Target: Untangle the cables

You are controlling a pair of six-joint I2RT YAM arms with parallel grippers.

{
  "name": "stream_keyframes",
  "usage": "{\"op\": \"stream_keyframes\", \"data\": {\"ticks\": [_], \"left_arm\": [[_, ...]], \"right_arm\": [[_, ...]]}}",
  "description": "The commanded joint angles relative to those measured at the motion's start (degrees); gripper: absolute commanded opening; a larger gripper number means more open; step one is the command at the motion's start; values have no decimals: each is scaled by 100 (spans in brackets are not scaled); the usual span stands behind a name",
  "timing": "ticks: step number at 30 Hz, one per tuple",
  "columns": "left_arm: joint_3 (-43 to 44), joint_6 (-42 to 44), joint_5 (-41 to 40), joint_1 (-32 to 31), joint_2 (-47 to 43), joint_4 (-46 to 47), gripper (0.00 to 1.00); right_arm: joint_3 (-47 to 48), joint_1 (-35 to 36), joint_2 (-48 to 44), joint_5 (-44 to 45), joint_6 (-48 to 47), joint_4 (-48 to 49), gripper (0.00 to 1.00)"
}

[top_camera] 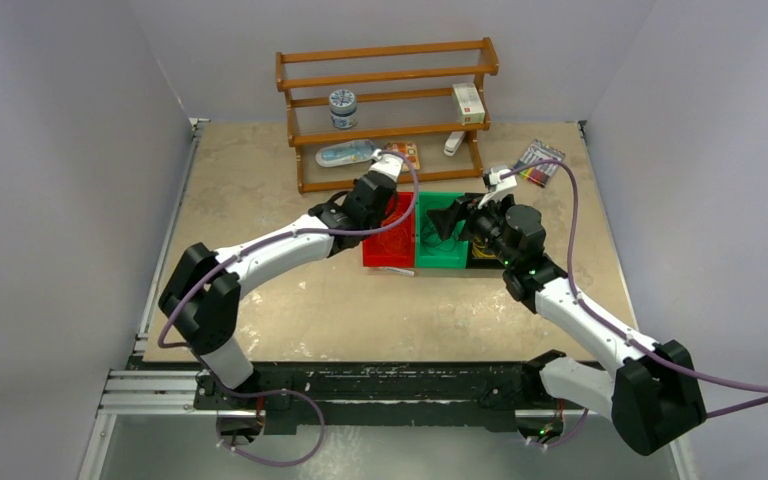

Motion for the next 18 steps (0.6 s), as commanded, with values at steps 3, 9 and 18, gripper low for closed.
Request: {"op": "stream_keyframes", "data": {"ticks": [3,9,18], "left_arm": [[441,405,-454,-68,338,54,0],[702,803,-1466,-263,655,-154,0],[579,547,-671,-286,741,170,0]], "right_arm": [[31,-11,-45,76,-27,177,78],[35,-8,-38,91,-37,167,78],[-6,-9,-137,248,-1,98,78]]}}
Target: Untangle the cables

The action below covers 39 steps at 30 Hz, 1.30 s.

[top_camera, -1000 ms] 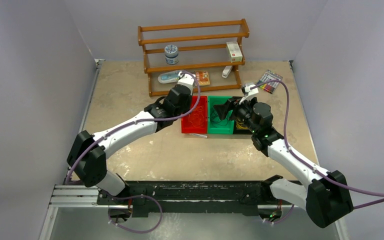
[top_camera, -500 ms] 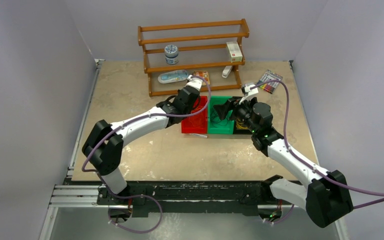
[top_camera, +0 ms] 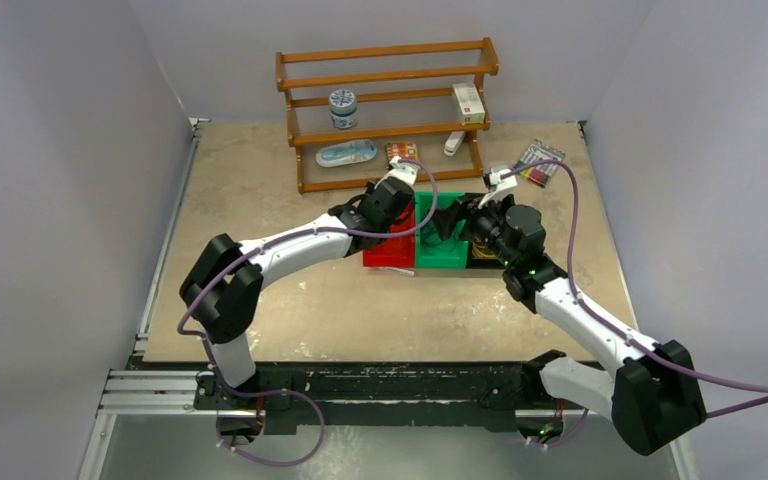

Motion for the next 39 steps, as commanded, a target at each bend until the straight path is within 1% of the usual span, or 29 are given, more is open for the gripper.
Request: {"op": "stream_keyframes", "data": {"ticks": [1,8,17,22,28,33,36,37,39], "left_arm": [[135,-125,382,-8,66,359,0],[75,-290,910,-4,315,589,0],[-90,-516,1201,3,664,879,0],[-158,-600,1148,9,884,951,0],[-261,-727,895,64,1102,928,0],[-292,-815,667,148,1096,842,0],[-293,-823,684,150,1005,839,0],[-293,-837,706,154,951,843,1],[-301,-871,755,150,829,851,6]], "right_arm": [[-5,-14,-154,249,10,80,78],[-3,-9,-194,422,75,-8,78],[-21,-10,-216,490,158,-48,78],[-27,-13,-230,522,158,-75,78],[-52,-16,-243,526,171,-84,78],[-50,-15,-240,531,182,-80,78],[-44,-14,-214,515,183,-69,78],[-37,-12,-212,509,189,-73,78],[-33,-14,-213,513,193,-71,78]]}}
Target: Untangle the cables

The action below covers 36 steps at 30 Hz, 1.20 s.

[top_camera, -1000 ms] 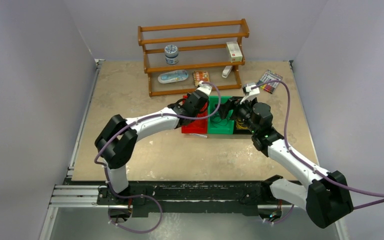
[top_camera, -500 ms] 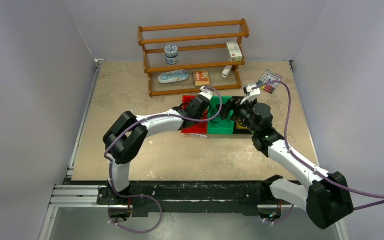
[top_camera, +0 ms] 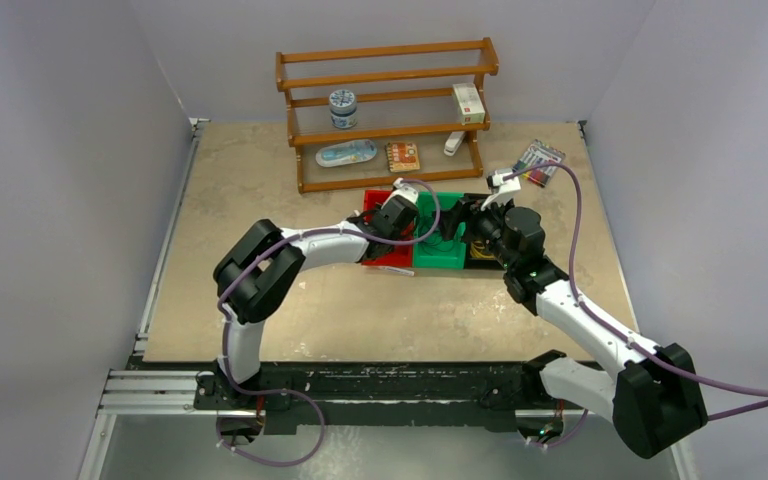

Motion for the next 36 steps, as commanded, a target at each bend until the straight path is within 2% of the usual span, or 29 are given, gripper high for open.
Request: {"op": "stream_keyframes", "data": {"ticks": [1,9,18,22,26,30,36], "left_arm": [[-31,-163,-82,49,-385,115,9],[-85,-247,15,49,-1027,72,23],[-227,-352,118,45,-1660,85,32],[-351,-454,235,99,-1928,151,40],[-525,-639,566,302,-2354,240,46],[-762,-767,554,401,-3030,238,51],[-1253,-1073,-251,545,-4147,97,63]], "right_arm": [[37,-17,-120,80,74,202,78],[61,-15,-77,58,99,219,78],[98,-14,-19,25,117,238,78],[136,-12,-85,106,109,187,78],[273,-16,-306,464,-117,-80,78],[526,-9,-683,959,-515,-496,80],[946,-8,-1263,1675,-1042,-1039,87]]}}
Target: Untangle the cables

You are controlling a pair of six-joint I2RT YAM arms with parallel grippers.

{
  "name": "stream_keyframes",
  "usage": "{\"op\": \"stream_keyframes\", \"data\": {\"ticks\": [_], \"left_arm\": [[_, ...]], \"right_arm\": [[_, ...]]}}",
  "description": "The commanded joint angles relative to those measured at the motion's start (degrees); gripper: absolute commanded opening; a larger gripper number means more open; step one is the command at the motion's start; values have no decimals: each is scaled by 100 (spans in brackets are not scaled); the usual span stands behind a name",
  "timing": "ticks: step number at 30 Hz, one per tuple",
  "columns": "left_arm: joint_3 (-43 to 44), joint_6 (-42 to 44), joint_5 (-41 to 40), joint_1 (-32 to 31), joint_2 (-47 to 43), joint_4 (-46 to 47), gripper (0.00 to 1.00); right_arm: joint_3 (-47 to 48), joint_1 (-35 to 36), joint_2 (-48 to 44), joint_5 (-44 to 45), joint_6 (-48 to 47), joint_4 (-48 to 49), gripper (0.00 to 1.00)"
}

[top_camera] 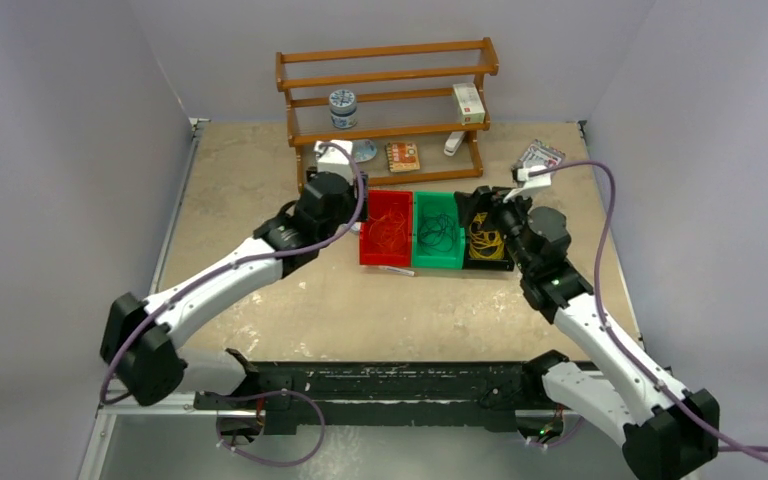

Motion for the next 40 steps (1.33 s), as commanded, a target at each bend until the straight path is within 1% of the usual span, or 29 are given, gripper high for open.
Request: {"op": "stream_keyframes", "data": {"ticks": [1,4,7,9,11,14,17,22,29,31,37,40], "left_arm": [[-321,-372,-787,92,-930,36,63],[-533,-509,-1578,102,-1439,-255,64],[-760,-801,-2712,107,-1983,-650,65],[-941,-899,-3290,110,-2348,-824,65],[-1062,-1020,-3668,109,-2674,-1024,66],[-1215,-1196,-3953,109,-3085,-1231,66],[-1366,-1350,-4124,109,-3421,-1412,66],[-1614,-1617,-4323,102,-3804,-1563,66],[-2011,-1508,-4384,108,-4279,-1306,67],[-2043,-1361,-4329,104,-4278,-1201,68],[-1939,-1282,-4320,105,-4135,-1309,69],[-1954,-1260,-4260,109,-4099,-1284,71]], "right_arm": [[600,-13,-466,843,-593,-344,88],[789,-10,-677,1183,-834,-482,93],[910,-9,-881,1420,-1029,-518,99],[940,-13,-1007,1517,-1126,-512,99],[931,-9,-1133,1599,-1203,-487,99],[823,-11,-1343,1730,-1327,-344,99],[549,-8,-1620,1715,-1493,-28,99],[-117,-10,-2130,1638,-1499,554,99],[-387,-10,-2289,1724,-1348,666,99],[-402,-15,-2266,1735,-1342,670,99],[-394,-8,-2196,1740,-1336,703,99],[-402,-9,-2158,1753,-1322,704,99]]}}
